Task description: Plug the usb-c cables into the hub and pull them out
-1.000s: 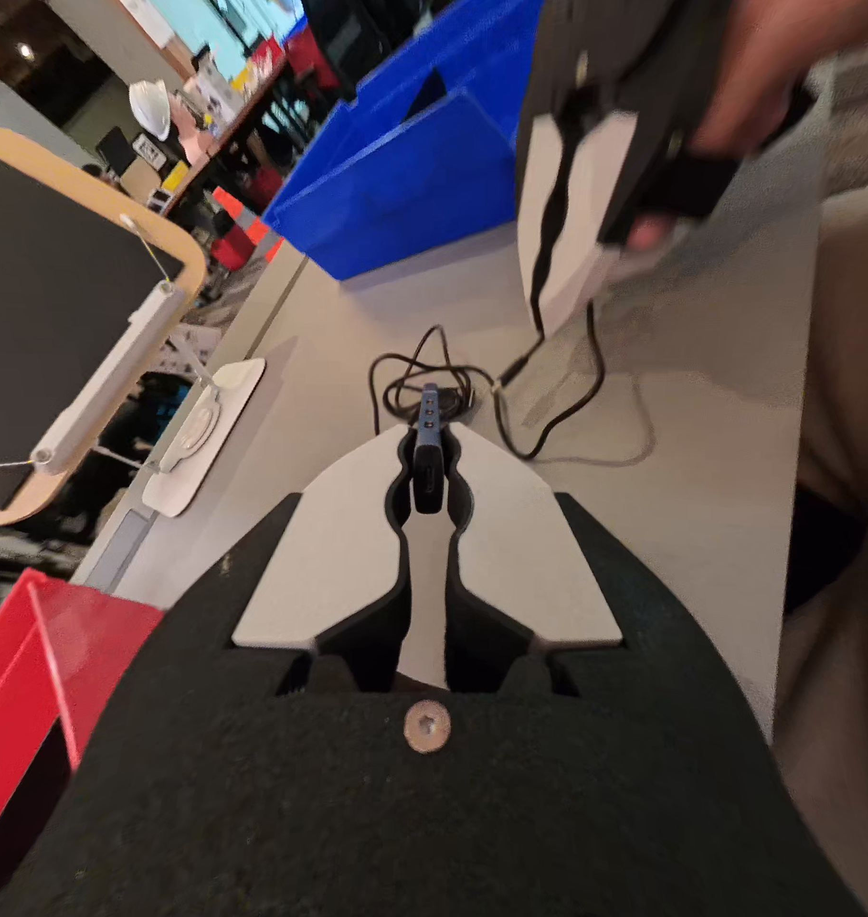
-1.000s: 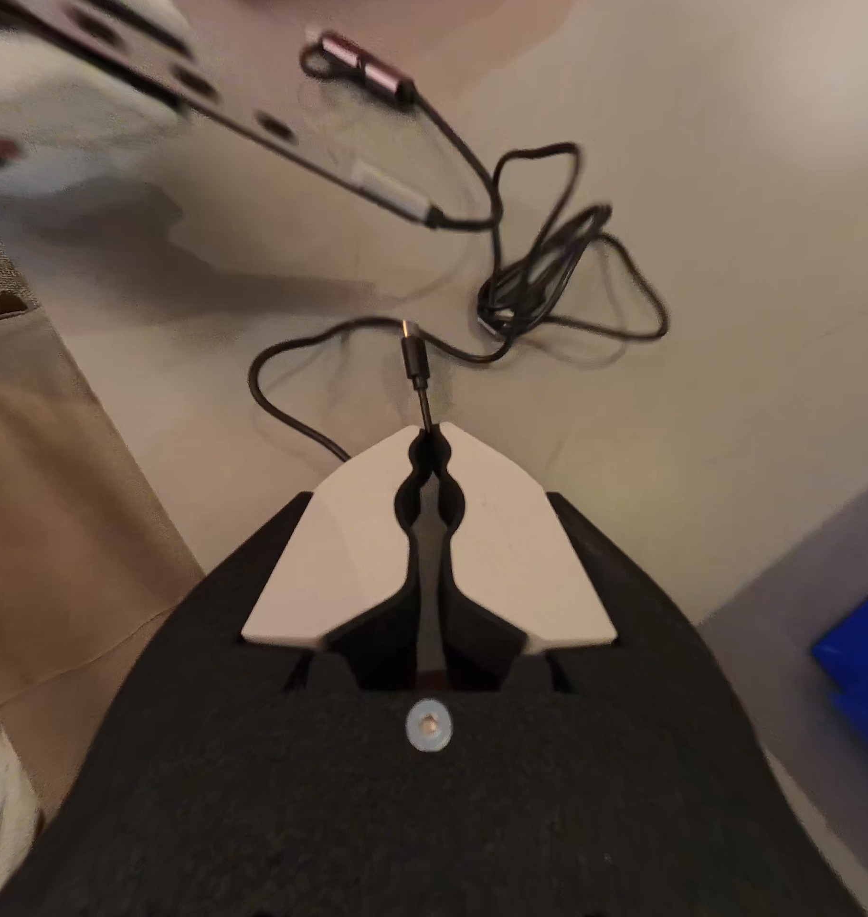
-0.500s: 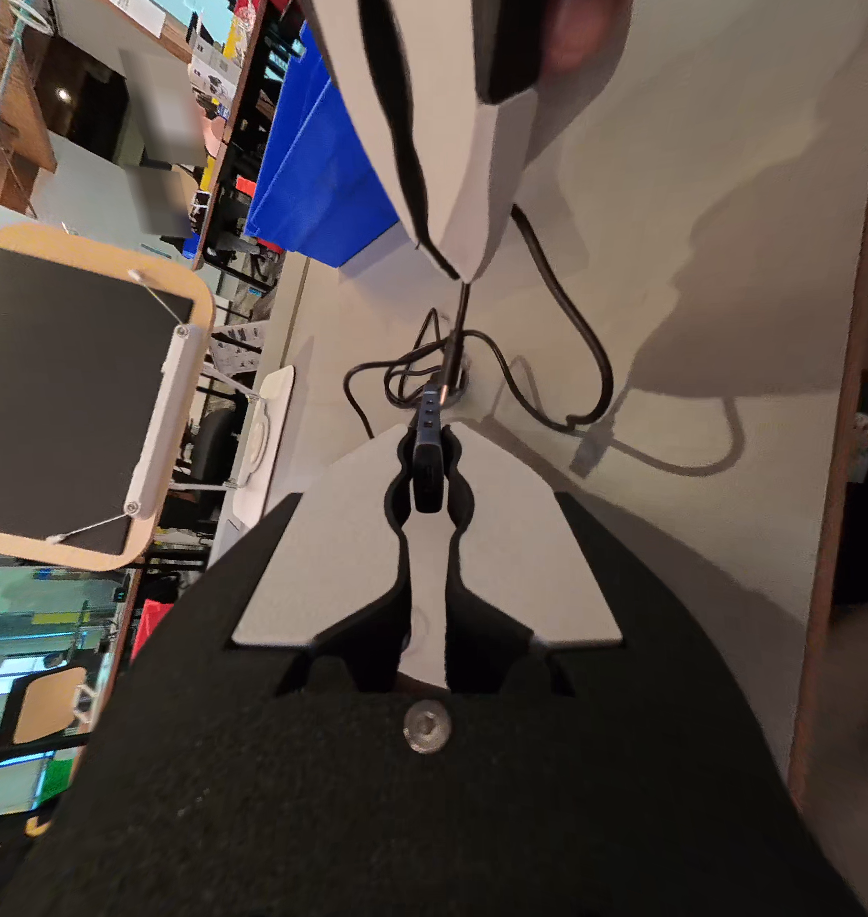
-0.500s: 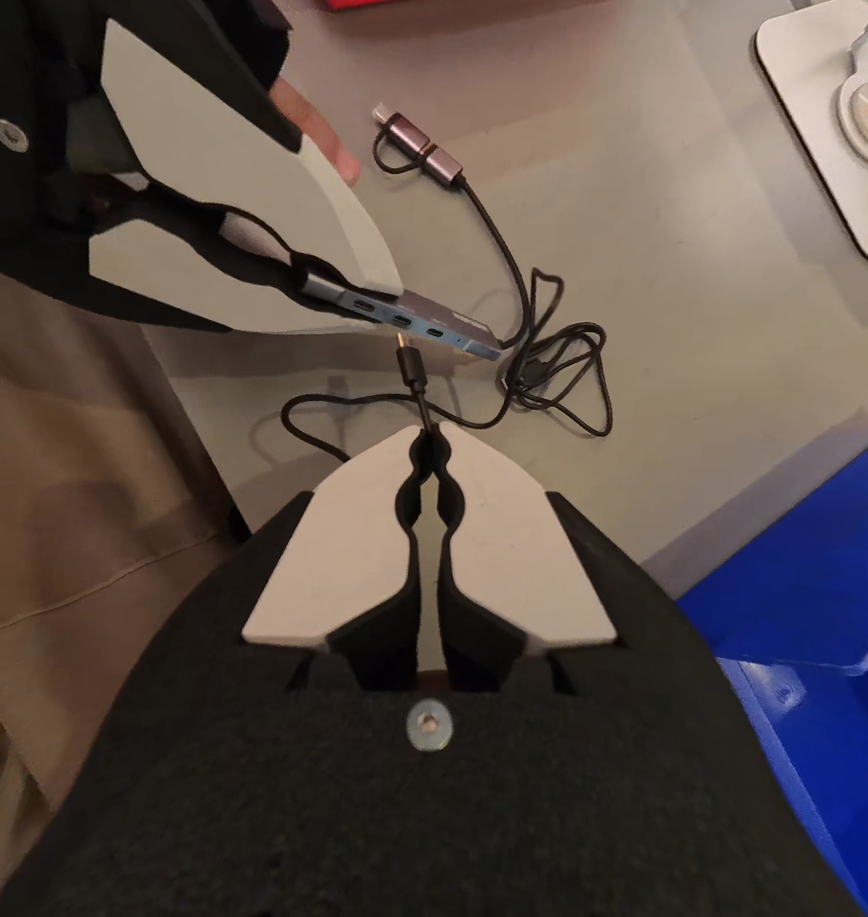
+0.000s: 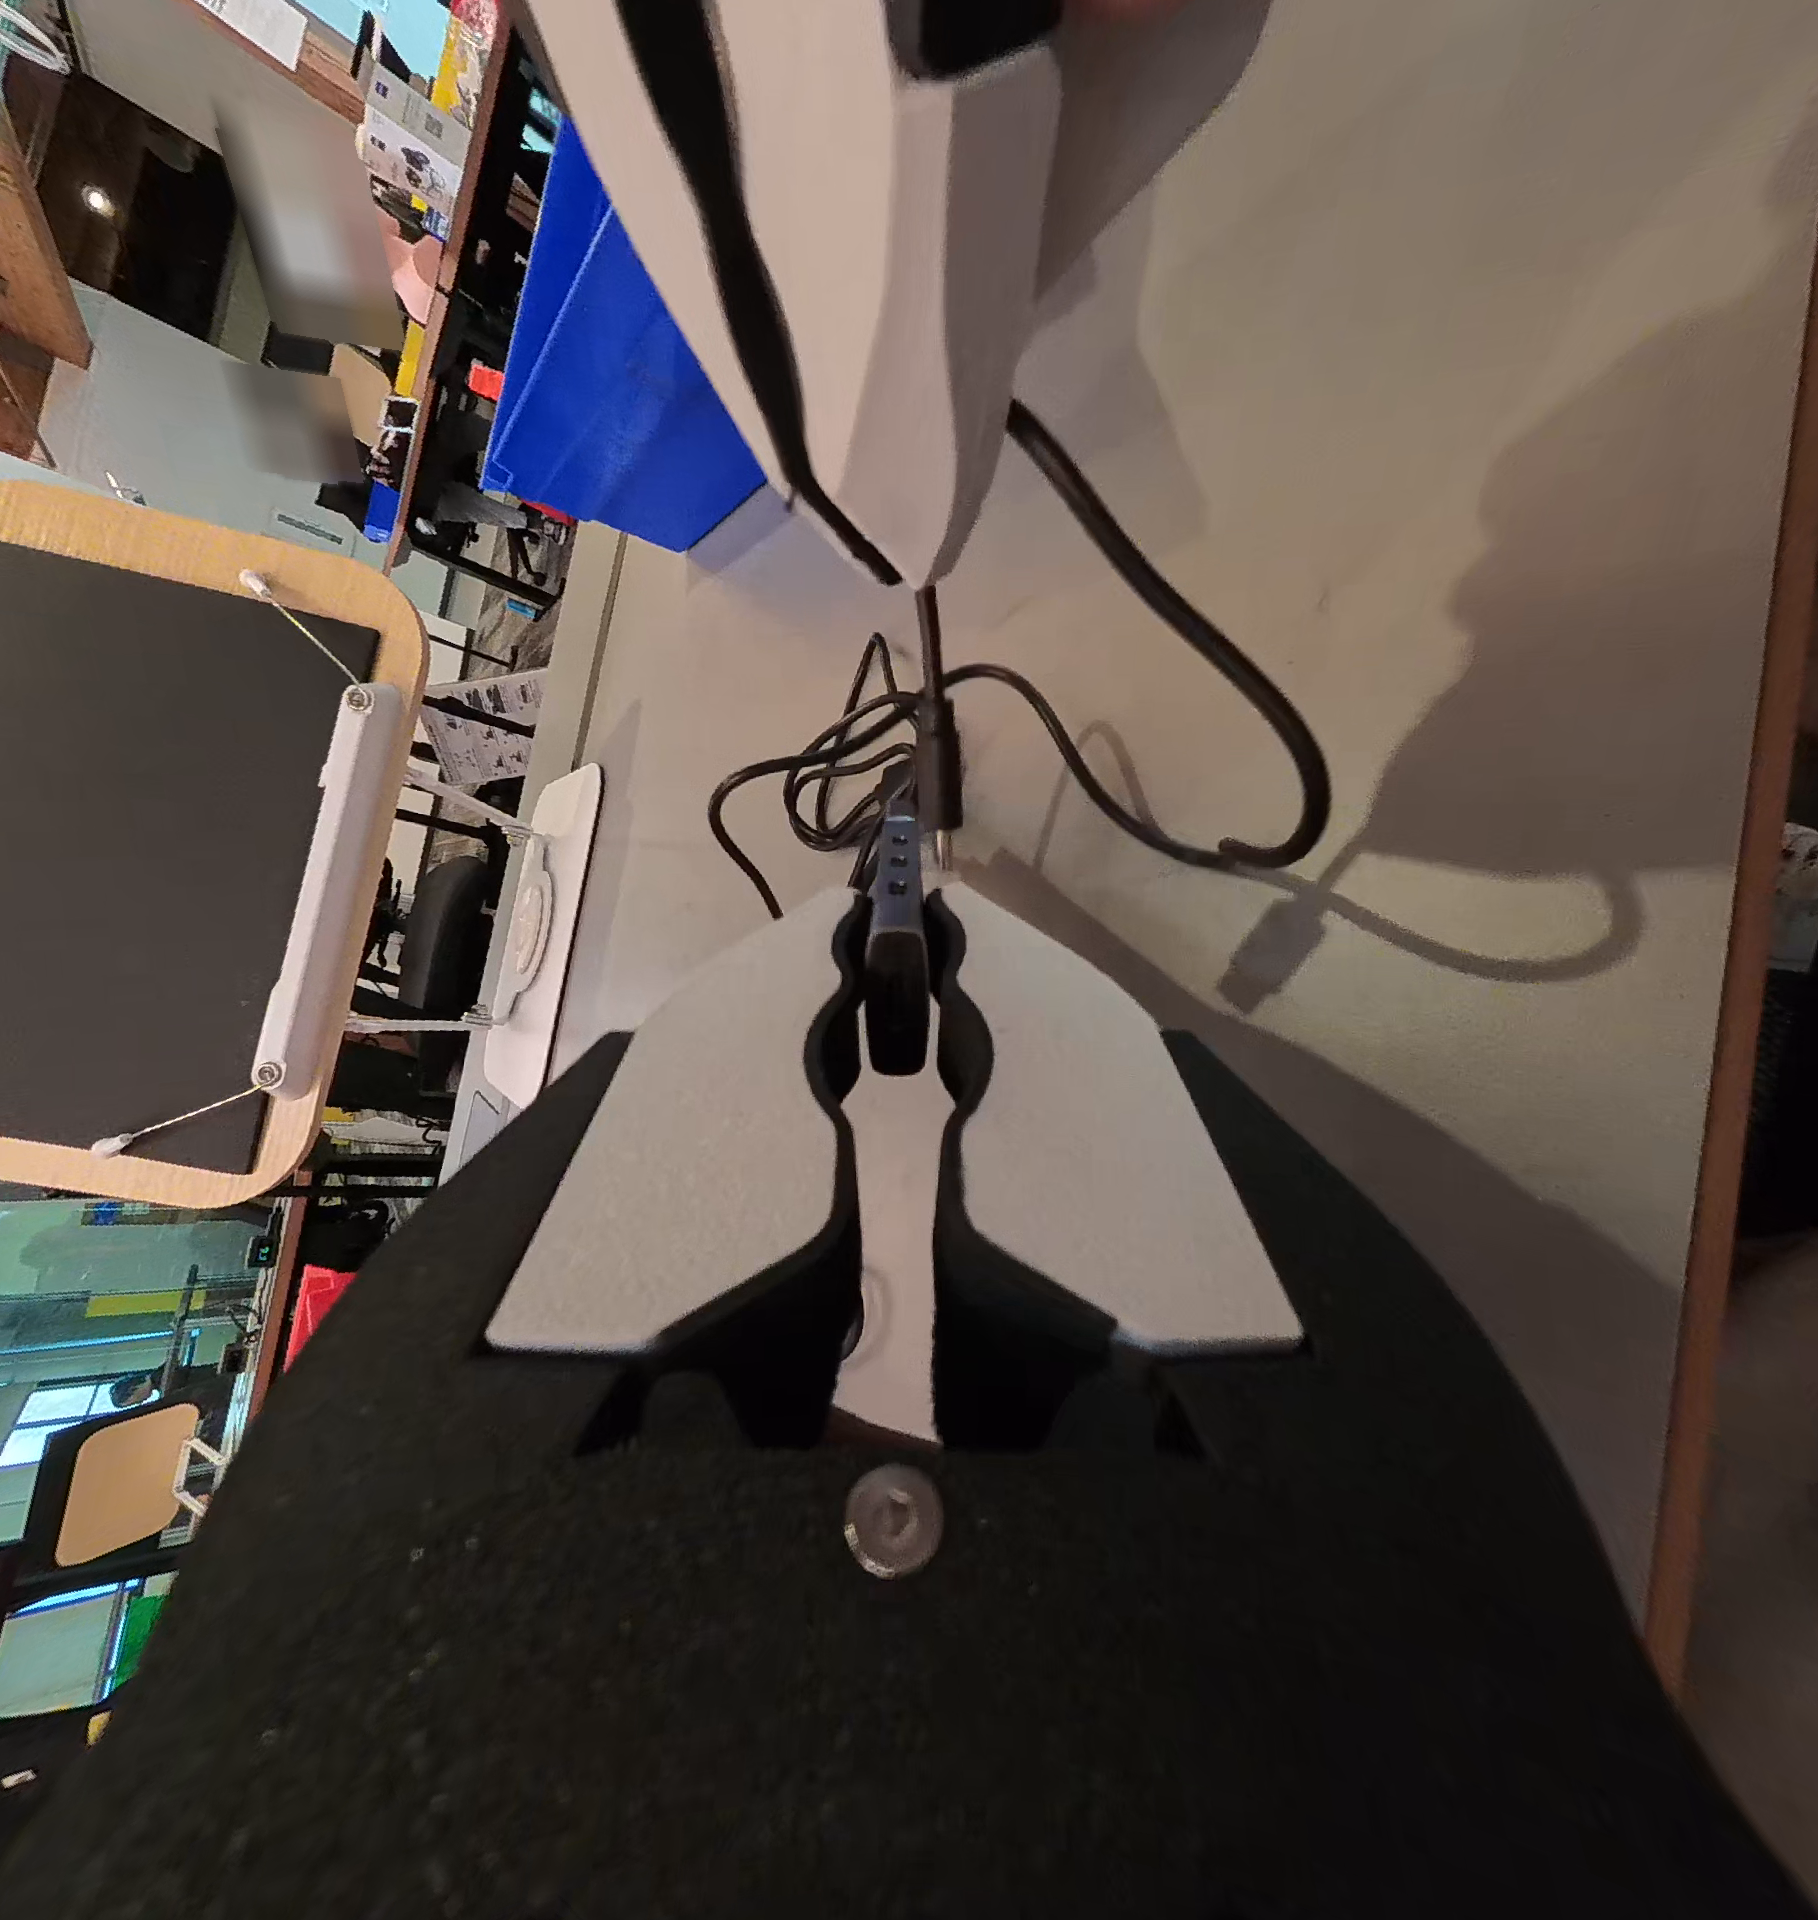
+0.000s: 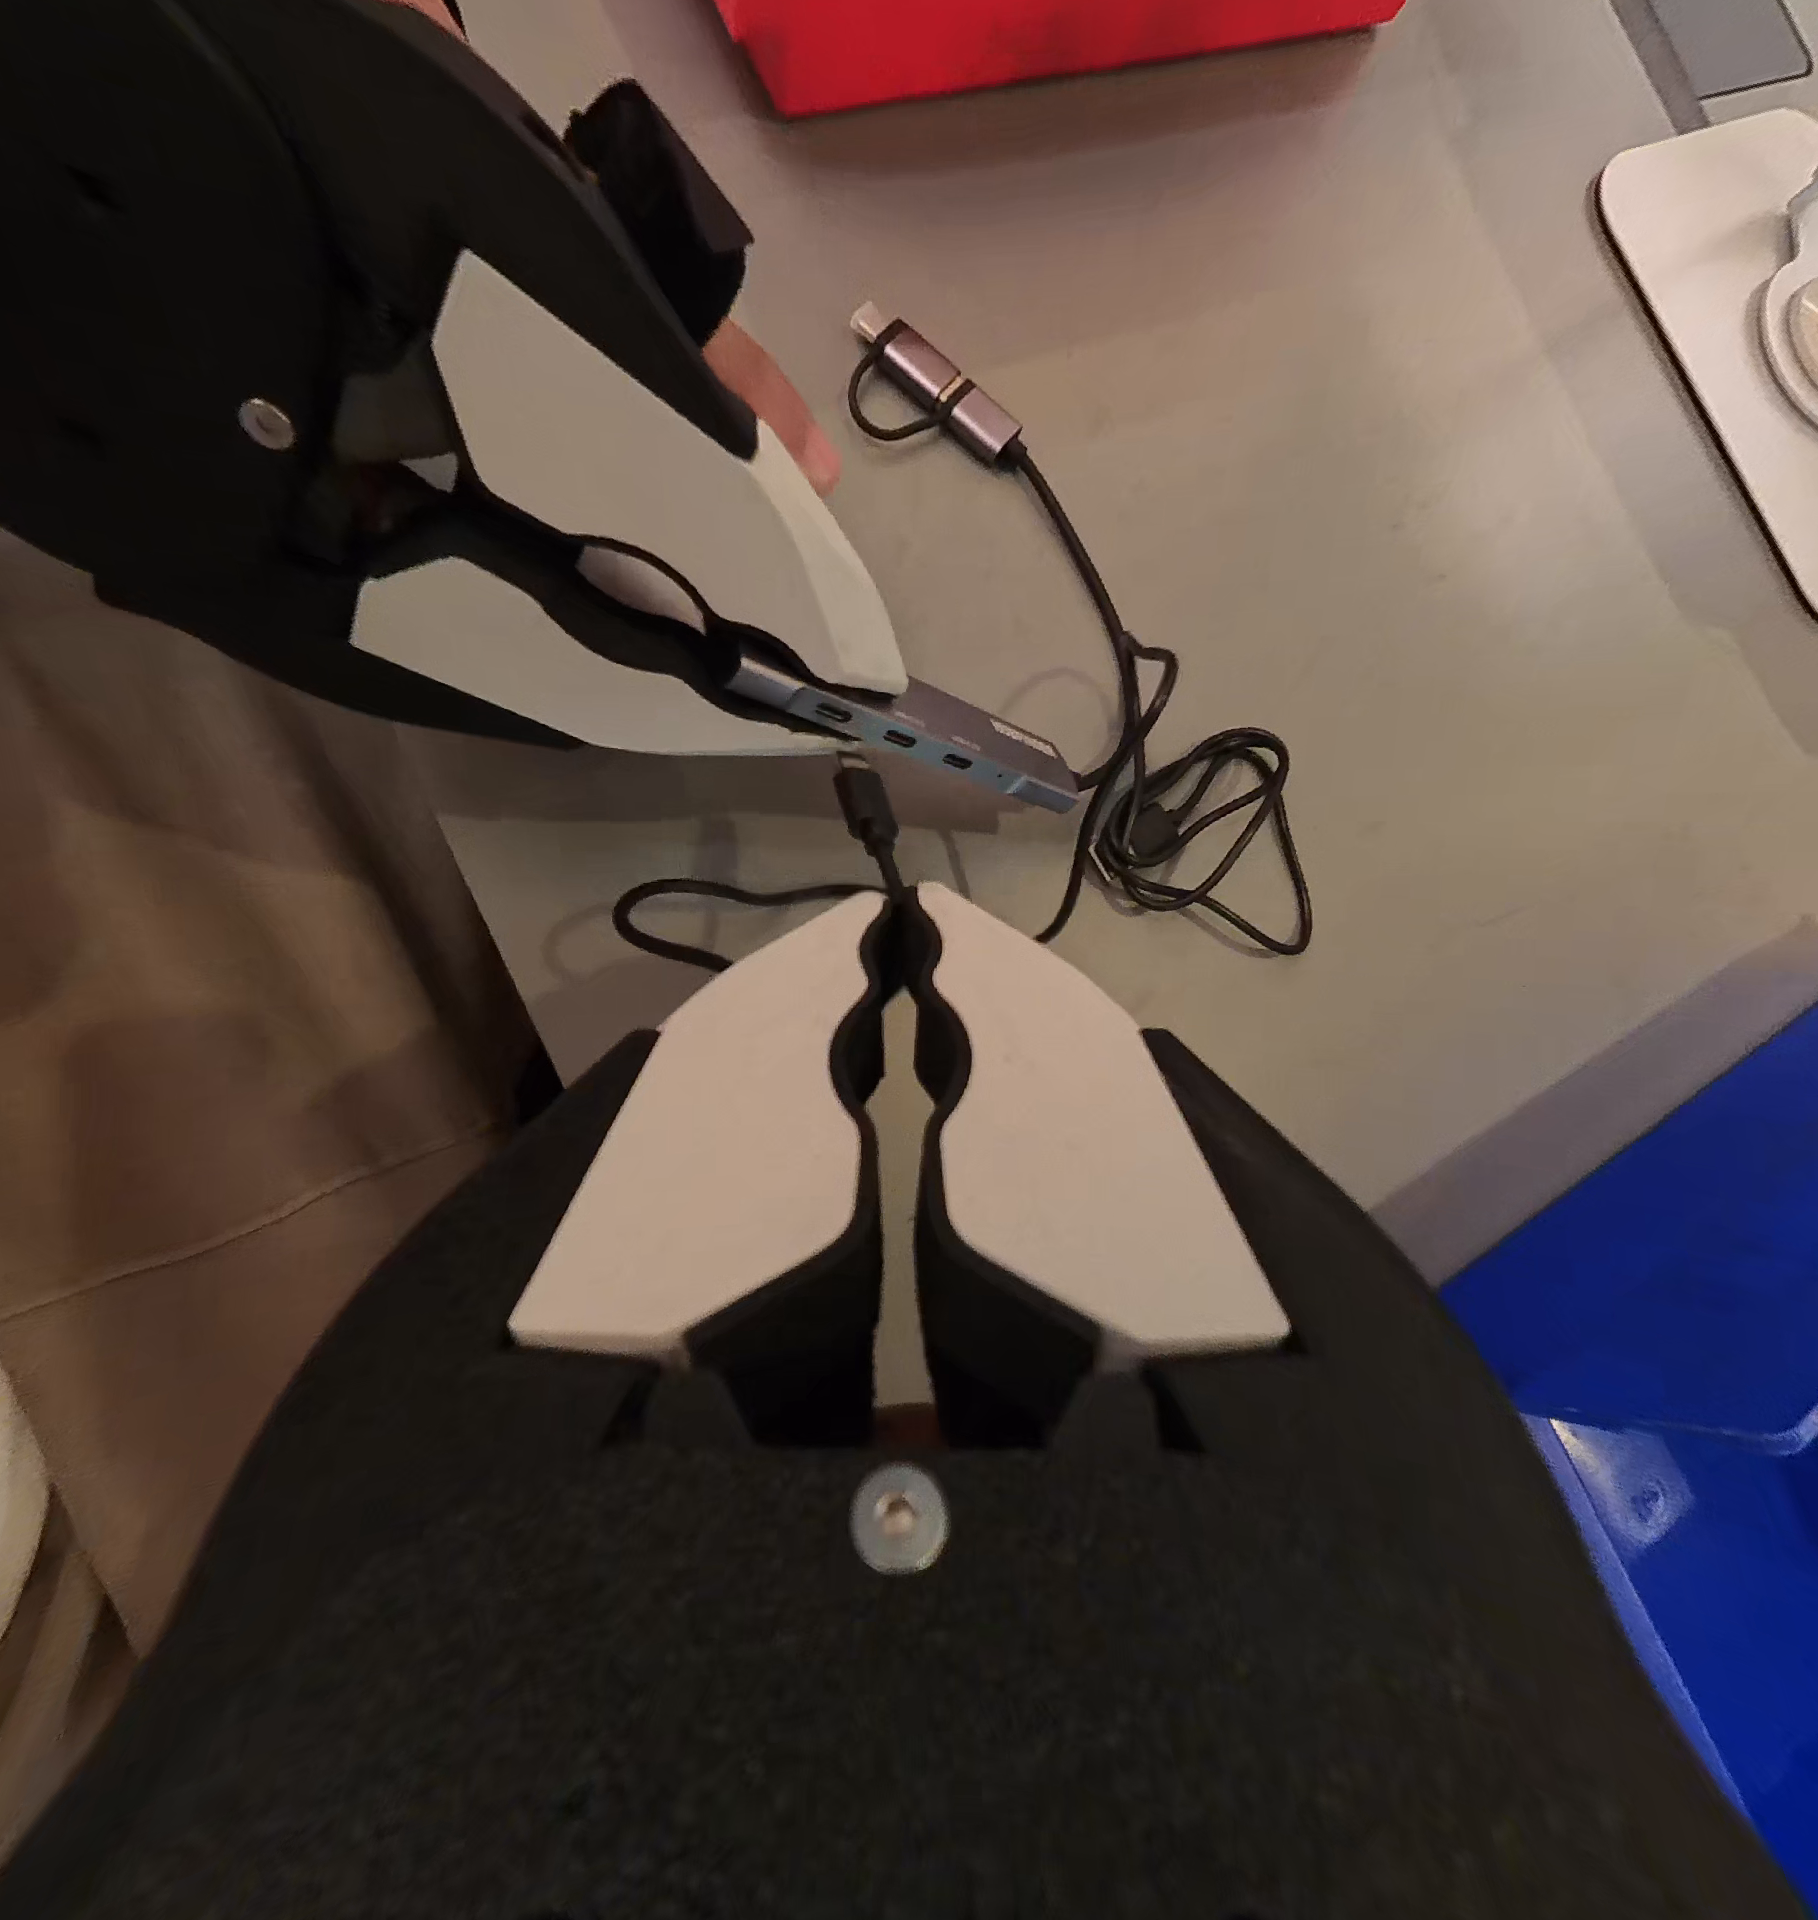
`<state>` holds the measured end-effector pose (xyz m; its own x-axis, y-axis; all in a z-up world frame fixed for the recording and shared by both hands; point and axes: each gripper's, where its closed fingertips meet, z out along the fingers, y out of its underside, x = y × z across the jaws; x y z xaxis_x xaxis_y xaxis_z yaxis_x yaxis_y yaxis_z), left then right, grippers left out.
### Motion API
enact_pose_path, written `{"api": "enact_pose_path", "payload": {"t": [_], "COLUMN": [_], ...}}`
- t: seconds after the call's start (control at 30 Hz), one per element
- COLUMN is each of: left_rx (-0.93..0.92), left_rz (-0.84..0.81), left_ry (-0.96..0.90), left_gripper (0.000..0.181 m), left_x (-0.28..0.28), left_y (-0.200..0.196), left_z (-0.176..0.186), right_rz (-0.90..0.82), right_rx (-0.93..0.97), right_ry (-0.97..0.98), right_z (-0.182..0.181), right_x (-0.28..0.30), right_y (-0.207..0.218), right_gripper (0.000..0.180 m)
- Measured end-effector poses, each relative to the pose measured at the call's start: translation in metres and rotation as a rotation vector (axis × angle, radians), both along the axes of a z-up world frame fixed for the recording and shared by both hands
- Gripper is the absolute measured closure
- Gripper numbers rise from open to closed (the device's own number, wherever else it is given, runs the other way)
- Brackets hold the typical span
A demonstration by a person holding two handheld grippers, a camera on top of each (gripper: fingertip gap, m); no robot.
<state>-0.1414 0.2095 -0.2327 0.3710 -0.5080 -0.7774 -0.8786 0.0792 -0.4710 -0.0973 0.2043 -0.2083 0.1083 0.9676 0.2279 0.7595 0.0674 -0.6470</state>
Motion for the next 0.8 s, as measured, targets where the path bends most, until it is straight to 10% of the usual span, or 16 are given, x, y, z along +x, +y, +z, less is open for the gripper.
{"api": "enact_pose_path", "payload": {"t": [0.8], "left_rx": [-0.023], "left_rz": [0.024], "left_ry": [-0.055], "left_gripper": [0.172], "left_x": [-0.01], "left_y": [0.002], "left_z": [0.001], "right_rz": [-0.139], "right_rx": [-0.352], "right_ry": [0.17], "right_z": [-0.067], "right_x": [0.009], "right_y": [0.03], "right_gripper": [0.158]}}
